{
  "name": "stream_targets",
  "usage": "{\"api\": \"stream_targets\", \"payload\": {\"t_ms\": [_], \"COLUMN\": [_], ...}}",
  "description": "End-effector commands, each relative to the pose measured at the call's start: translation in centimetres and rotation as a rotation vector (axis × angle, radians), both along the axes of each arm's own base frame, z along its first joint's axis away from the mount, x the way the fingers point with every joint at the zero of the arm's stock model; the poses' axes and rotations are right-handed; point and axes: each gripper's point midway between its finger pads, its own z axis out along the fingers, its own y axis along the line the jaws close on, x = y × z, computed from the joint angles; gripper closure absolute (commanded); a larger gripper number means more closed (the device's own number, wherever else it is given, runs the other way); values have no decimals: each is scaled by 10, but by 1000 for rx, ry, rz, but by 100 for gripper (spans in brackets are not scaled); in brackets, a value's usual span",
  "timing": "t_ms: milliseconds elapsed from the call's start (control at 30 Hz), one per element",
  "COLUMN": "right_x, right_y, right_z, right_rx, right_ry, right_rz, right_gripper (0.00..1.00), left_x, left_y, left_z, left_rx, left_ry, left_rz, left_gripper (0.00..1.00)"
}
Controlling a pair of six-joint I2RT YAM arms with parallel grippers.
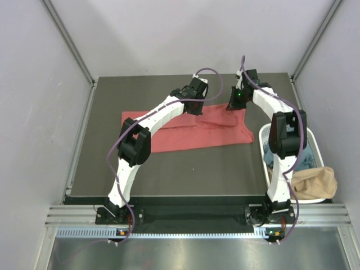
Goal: Fold and stack the t-shirts
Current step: Fold the tshirt
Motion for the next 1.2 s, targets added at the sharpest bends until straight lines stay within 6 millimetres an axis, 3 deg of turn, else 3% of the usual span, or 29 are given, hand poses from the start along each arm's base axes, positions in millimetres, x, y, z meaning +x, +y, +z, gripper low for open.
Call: {"api": "stream_targets", "payload": {"t_ms": [0, 167, 400, 733, 833, 967, 1167], "right_x": [28, 50, 80, 99, 97, 99, 94], "right_y": [-6, -4, -2, -7, -11, -18, -30], "right_z": [19, 22, 12, -11, -18, -11, 21], "right_rx": [-16, -1, 1, 9, 4, -14, -31], "right_ry": [-83, -144, -189, -186, -164, -158, -163], "right_rz": [-5, 2, 9, -2, -11, -36, -73], "right_gripper": [100, 99, 98, 91, 81, 63, 46], "left_x": [7, 4, -9, -22, -20, -8, 25], "left_y": [-2, 7, 17, 17, 13, 3, 0], "left_z": [8, 3, -9, -14, -12, -5, -2], "left_rx": [-19, -9, 1, -30, -56, -122, -252], "left_ry": [-13, 9, 66, 116, 118, 109, 88], "left_rz": [22, 41, 61, 55, 42, 18, -9], "left_gripper": [98, 93, 92, 90, 78, 62, 57]}}
